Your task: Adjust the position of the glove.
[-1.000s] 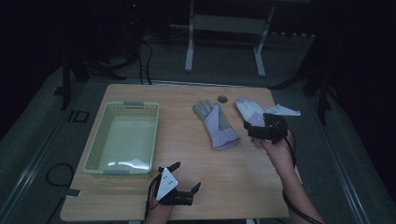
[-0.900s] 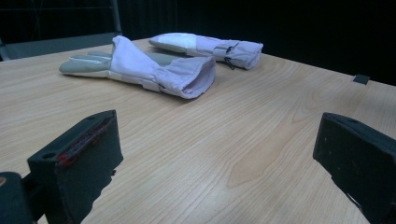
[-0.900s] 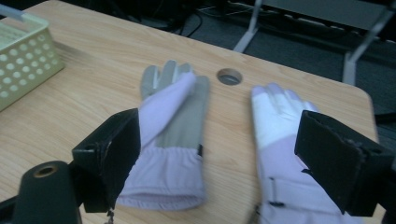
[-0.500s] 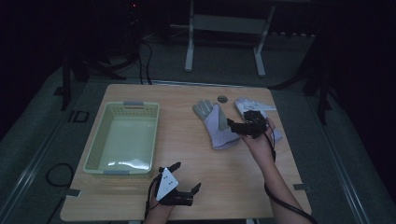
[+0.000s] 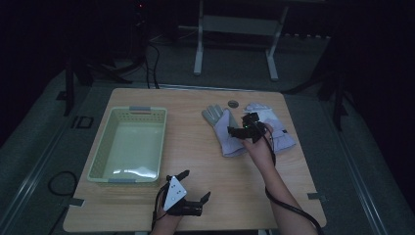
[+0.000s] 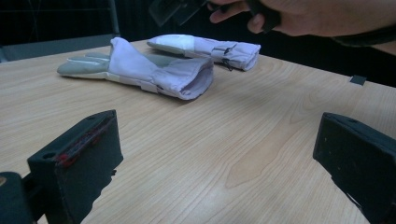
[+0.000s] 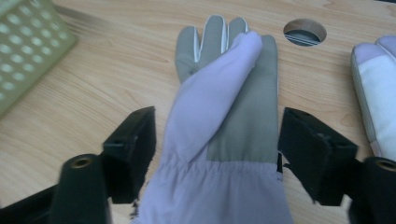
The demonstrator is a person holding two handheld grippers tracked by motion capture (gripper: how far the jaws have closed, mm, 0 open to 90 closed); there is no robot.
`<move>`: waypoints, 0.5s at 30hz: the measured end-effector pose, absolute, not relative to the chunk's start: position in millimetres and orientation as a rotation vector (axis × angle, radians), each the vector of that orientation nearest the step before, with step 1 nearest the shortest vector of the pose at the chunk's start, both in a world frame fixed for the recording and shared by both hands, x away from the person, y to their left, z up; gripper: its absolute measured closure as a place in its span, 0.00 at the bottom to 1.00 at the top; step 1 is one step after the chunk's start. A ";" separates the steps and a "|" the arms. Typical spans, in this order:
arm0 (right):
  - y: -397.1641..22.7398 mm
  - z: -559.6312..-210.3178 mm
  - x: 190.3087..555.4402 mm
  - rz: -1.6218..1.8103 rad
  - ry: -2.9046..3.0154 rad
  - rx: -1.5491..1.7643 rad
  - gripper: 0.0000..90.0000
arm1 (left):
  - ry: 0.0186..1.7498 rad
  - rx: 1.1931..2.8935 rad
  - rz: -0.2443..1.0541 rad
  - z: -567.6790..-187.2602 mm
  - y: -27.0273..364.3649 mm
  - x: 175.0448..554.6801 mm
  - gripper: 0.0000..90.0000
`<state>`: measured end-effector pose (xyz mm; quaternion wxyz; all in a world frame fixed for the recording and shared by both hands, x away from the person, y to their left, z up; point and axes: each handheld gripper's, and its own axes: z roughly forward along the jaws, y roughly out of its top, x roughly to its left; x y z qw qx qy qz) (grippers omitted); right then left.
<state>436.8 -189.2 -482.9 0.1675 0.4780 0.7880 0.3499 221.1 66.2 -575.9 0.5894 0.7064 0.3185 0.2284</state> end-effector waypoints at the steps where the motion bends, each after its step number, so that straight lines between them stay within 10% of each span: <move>1: -187.8 -485.1 439.2 0.992 2.245 1.363 0.34 | 0.741 1.646 0.532 -575.9 66.3 221.0 0.01; 15: -173.3 -510.7 467.1 0.892 2.269 1.362 0.48 | 0.740 1.638 0.532 -576.0 66.9 220.4 0.01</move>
